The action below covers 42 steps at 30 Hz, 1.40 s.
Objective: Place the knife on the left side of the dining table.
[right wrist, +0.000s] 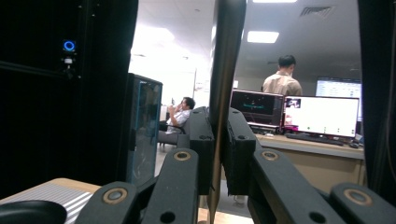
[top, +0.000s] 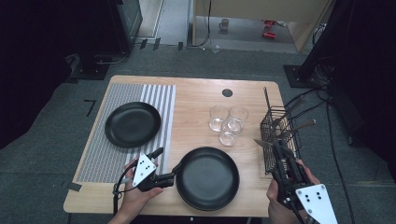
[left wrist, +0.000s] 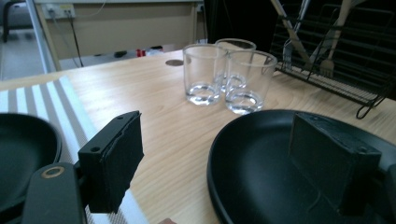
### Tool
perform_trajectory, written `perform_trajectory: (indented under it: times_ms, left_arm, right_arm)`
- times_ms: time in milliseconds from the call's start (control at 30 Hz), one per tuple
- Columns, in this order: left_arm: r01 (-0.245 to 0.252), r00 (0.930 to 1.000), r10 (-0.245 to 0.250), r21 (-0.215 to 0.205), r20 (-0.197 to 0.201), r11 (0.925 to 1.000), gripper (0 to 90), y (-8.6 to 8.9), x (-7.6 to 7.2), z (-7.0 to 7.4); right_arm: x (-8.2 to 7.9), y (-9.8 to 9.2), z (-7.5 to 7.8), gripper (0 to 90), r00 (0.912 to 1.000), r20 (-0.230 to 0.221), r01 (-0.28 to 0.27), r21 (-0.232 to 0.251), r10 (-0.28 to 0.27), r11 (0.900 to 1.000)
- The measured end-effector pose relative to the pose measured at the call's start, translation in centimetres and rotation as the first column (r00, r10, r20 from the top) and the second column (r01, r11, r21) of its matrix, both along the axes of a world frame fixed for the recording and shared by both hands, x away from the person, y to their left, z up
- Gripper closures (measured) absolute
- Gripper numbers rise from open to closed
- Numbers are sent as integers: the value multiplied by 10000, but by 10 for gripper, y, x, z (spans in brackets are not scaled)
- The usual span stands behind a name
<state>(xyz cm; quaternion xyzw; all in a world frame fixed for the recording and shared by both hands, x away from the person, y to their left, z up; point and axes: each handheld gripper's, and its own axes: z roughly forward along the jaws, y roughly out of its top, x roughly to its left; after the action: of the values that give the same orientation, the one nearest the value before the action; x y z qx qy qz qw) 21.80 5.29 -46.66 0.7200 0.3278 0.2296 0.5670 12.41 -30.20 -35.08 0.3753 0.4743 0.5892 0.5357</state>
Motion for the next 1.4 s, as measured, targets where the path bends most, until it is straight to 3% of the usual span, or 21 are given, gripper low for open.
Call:
perform_trajectory:
  times_ms: [167,267,500,667,867,1200,1400]
  left_arm:
    - [314,9990,-316,45,323,9995,180,-14,1,7]
    - [569,9979,-569,-4,321,9984,180,-24,4,10]
    - [864,9945,-863,13,595,9963,208,-47,8,16]
    - [992,9941,-999,184,417,9949,199,-56,6,12]
    - [1060,9939,-1068,309,260,9939,221,-59,5,7]
    - [1306,9912,-1313,330,192,9909,283,-64,-1,2]
    - [1469,9885,-1486,523,298,9878,372,-69,-4,0]
  right_arm:
    - [5,8,3,848,9994,-7,-360,34,360,9993]
    - [7,13,4,848,9985,0,-549,-21,549,9985]
    - [14,20,0,848,9951,-330,-929,40,930,9957]
    - [17,25,-4,848,9906,-544,-1259,1,1257,9920]
    - [21,31,-9,848,9806,-822,-1762,287,1780,9839]
    - [31,45,-21,848,9395,-1519,-2954,952,3072,9506]
    - [34,60,-26,848,8987,-1964,-3740,1242,3922,9191]
